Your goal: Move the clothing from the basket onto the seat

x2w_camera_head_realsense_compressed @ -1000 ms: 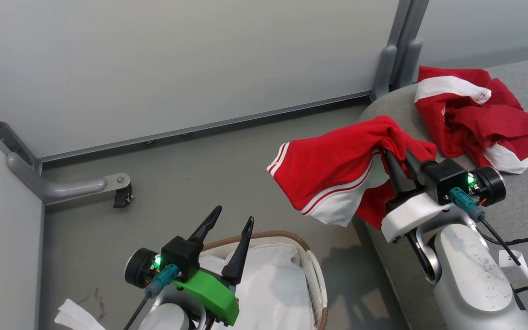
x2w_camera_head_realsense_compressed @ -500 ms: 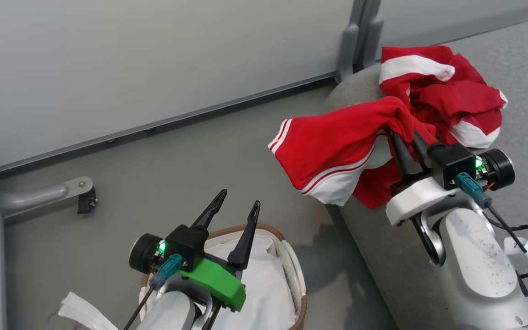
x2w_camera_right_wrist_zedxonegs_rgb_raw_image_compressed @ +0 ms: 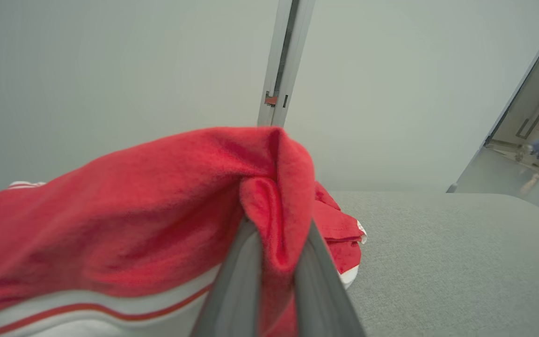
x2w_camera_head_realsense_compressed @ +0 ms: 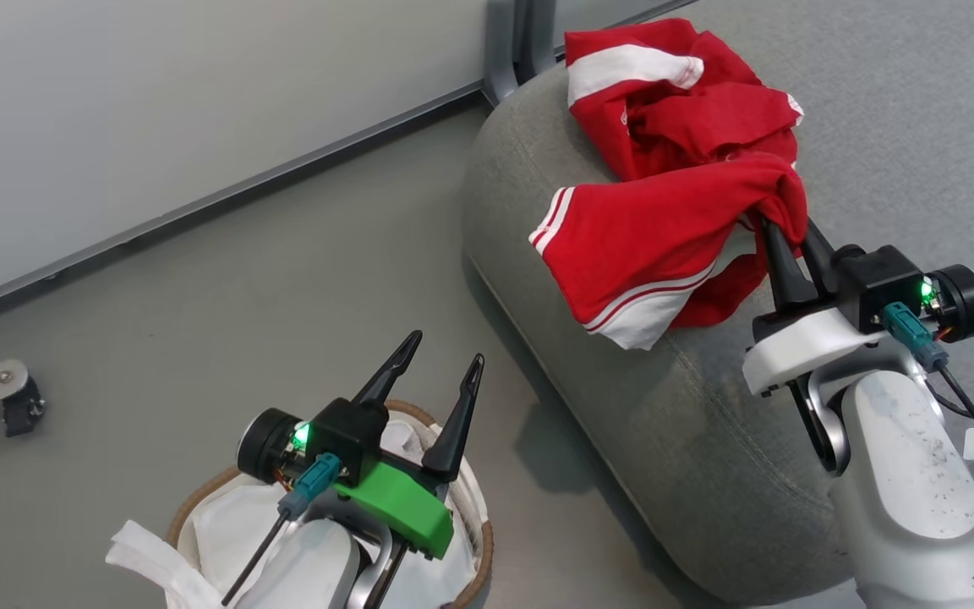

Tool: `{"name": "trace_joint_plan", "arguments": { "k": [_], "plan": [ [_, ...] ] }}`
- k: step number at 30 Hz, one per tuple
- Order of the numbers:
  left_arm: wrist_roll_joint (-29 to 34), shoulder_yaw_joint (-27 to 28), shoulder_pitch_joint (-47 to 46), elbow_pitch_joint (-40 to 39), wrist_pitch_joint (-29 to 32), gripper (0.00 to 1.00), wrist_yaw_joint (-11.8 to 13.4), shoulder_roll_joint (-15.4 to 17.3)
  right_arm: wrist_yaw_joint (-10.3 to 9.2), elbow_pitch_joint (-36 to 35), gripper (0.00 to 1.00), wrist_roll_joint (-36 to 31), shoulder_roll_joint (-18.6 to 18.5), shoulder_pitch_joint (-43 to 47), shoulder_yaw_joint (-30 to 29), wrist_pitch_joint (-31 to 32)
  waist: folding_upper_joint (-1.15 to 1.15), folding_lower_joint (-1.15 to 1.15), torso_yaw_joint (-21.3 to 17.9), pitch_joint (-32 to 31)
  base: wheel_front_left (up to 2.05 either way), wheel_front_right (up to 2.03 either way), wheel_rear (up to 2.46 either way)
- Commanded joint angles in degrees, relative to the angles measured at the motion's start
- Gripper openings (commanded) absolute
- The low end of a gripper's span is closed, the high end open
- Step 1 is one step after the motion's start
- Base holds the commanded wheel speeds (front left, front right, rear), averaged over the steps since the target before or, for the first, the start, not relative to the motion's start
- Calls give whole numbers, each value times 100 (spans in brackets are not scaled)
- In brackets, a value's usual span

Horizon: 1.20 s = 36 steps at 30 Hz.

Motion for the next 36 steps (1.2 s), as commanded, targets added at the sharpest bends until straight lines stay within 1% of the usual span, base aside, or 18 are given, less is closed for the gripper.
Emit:
{"name": "trace_joint_plan", "arguments": {
  "k": [1, 5, 8, 11, 14, 19, 22, 26, 30, 36],
  "plan": [
    [11, -7, -84, -21, -4, 100, -16, 68, -8, -26, 0, -11, -8, -17, -46, -13, 0, 0, -228, 249, 0, 0, 0],
    [11, -56, -183, -20, -4, 100, -16, 139, -8, 45, 0, 74, -9, -199, -196, -13, 0, 0, -208, 398, 0, 0, 0],
    [23, -118, -276, -27, -4, 100, -17, 203, -8, 163, 0, 20, -25, -456, -329, -13, 0, 0, -109, 558, 0, 0, 0],
    [41, -172, -398, -53, -4, 100, -17, 243, -8, 283, 0, -30, -192, -904, -471, -13, 0, 0, 29, 762, 0, 0, 0],
    [80, -218, -520, -82, -4, 100, -17, 293, -8, 406, 0, -105, -477, -1511, -643, -13, 0, 0, 200, 996, 0, 0, 0],
    [148, -309, -745, -166, -4, 100, -17, 375, -8, 539, 0, -257, -1079, -2553, -971, -13, 0, 0, 509, 1461, 0, 0, 0],
    [197, -377, -906, -230, -4, 100, -17, 406, -8, 770, 0, -311, -1411, -3139, -1124, -13, 0, 0, 716, 1786, 0, 0, 0],
    [265, -440, -1114, -280, -4, 100, -17, 455, -8, 1200, 0, -447, -1816, -3597, -1299, -13, 0, 0, 975, 2178, 0, 0, 0],
    [350, -569, -1365, -318, -4, 100, -17, 517, -8, 1625, 0, -533, -2033, -3771, -1553, -12, 0, 0, 1205, 2540, 0, 0, 0],
    [418, -498, -1561, -381, -4, 100, -17, 515, -8, 2114, 0, -643, -1936, -3347, -1792, -13, 0, 0, 1332, 2845, 0, 0, 0]
  ]
}}
